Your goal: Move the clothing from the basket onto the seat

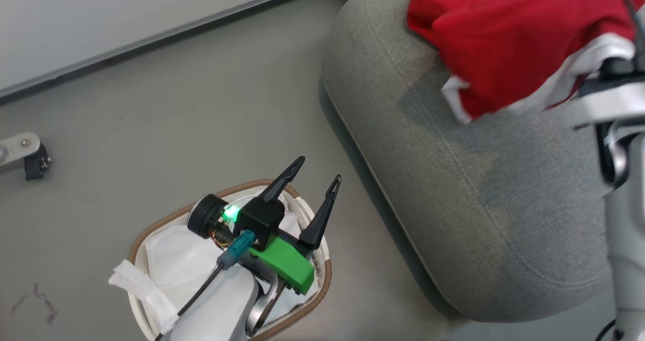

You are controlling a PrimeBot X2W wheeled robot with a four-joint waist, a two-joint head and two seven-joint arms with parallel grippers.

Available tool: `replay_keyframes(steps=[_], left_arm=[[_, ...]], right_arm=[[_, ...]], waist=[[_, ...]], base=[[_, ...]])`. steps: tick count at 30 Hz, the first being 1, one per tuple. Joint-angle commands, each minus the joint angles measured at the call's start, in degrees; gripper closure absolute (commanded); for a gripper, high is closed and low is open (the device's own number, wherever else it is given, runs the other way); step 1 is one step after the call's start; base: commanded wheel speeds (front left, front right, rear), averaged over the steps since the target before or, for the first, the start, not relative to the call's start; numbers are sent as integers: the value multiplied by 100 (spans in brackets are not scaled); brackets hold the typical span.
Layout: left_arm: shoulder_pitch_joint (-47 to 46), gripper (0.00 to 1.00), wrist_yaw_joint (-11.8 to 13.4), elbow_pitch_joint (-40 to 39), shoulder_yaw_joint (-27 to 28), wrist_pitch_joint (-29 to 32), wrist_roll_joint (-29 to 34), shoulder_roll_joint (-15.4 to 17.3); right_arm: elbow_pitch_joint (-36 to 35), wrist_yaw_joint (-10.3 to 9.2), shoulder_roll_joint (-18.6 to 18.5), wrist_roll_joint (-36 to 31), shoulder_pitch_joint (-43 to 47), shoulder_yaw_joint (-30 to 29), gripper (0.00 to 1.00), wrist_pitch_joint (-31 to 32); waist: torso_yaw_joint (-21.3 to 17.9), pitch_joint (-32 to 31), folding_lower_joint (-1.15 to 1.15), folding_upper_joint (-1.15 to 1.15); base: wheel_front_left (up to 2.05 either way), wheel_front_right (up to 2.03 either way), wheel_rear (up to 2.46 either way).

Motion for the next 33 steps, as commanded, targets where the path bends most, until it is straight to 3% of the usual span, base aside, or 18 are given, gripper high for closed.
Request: replay_keyframes(steps=[1,5,11,17,23,24,27,33], left_arm=[[-155,0,-13,-34,51,-4,67,71],[-351,0,-13,-111,111,-4,165,108],[-522,0,-13,-210,211,-4,247,83],[-621,0,-13,-326,260,-4,374,42],[-575,0,-13,-388,364,-4,481,28],[-556,0,-12,-392,375,-4,491,30],[-481,0,-13,-392,401,-4,517,36],[-349,0,-12,-418,401,-4,419,62]], right_arm=[[95,-8,-177,-95,-313,-115,100,-28],[481,-8,-792,-191,-1100,-459,100,-28],[1344,-8,-1318,-317,-1842,-861,100,-28],[2095,-8,-1548,-461,-2038,-975,100,-28],[2423,-8,-1473,-522,-1756,-1119,100,-28],[2444,-8,-1452,-513,-1720,-1143,89,-28],[2342,-8,-1377,-538,-1550,-1226,0,-28],[1957,-8,-1187,-554,-1064,-1192,0,-27]], waist=[[455,604,0,0],[755,1048,0,0],[1078,1551,0,0],[1305,1894,0,0],[1333,2042,0,0],[1324,2046,0,0],[1254,2015,0,0],[1067,1769,0,0]], base=[[0,0,0],[0,0,0],[0,0,0],[0,0,0],[0,0,0],[0,0,0],[0,0,0],[0,0,0]])
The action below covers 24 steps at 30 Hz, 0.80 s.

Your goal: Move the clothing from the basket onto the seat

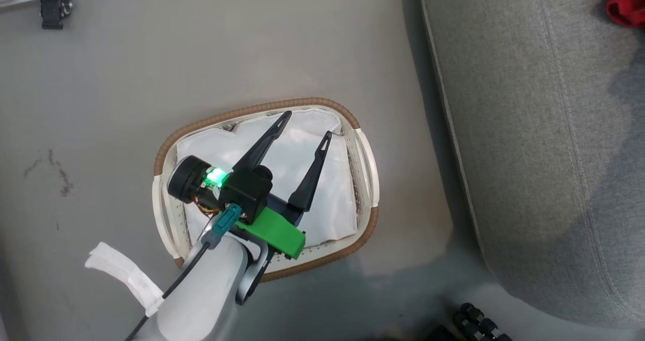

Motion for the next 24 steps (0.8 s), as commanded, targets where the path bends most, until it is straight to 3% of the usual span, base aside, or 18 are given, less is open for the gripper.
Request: replay_keyframes(steps=[1,15,24], left_arm=[[84,0,-13,-2,12,-4,-28,33],[488,0,-12,31,368,-4,-238,-86],[972,0,-12,-85,896,-4,-413,-242]], right_arm=[[-113,-8,38,16,220,7,0,-27],[-986,-8,461,114,1769,615,0,-28],[-1034,-8,507,220,1665,1065,0,-28]], waist=[[-146,-214,-1,0],[-313,-1313,-1,0],[-50,-2204,-1,0]], base=[[0,0,0],[0,0,0],[0,0,0]])
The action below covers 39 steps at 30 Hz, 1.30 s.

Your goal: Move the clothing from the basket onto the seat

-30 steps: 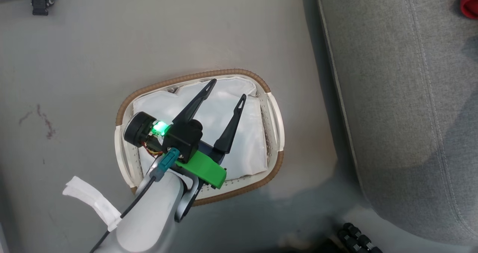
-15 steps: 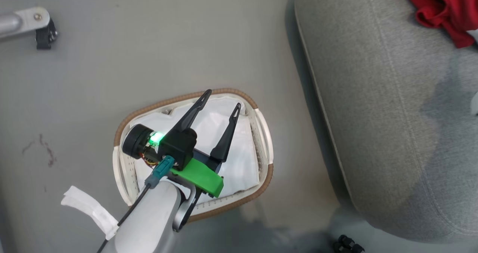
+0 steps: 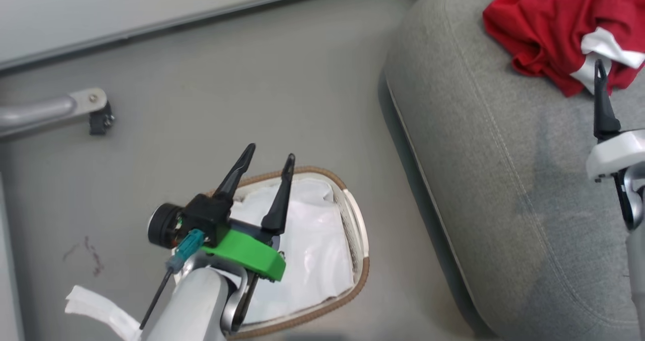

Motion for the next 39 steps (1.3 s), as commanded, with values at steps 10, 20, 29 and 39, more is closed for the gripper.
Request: replay_keyframes(steps=[10,20,29,39], left_arm=[[644,0,20,172,1074,-4,95,-107],[1299,0,63,81,1904,-4,-54,-135],[1737,0,67,31,2048,-4,-228,-132],[1858,0,76,-30,1959,-4,-270,-132]], right_arm=[[2,-8,647,391,293,319,0,-28],[-266,-8,1162,854,838,628,0,-28],[-376,-8,1193,1702,1628,1008,0,-28],[-409,-8,1195,1824,2176,1149,0,-28]], waist=[[682,-1195,0,0],[1053,-1496,0,0],[1260,-1661,0,0],[1288,-1729,0,0]], base=[[0,0,0],[0,0,0],[0,0,0],[0,0,0]])
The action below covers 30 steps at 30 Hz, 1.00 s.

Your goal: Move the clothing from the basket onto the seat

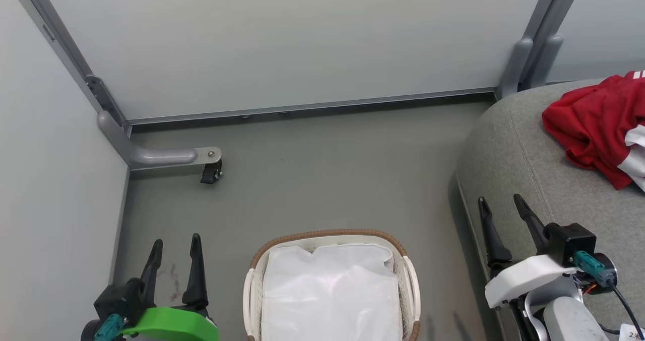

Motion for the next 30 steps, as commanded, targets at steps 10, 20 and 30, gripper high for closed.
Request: replay_keyframes(steps=[10,20,30], left_arm=[[82,0,37,10,-45,-4,-46,5],[31,0,29,6,-58,-4,-76,5],[-6,100,14,215,-41,83,-394,-9]], right_arm=[[-53,-8,-23,61,124,35,0,-28],[-74,-8,-23,84,133,72,0,-28],[143,0,47,407,137,38,100,122]], waist=[[-66,-29,0,0],[-51,-6,0,0],[-49,-1,0,0]], base=[[0,0,0],[0,0,0],[0,0,0]])
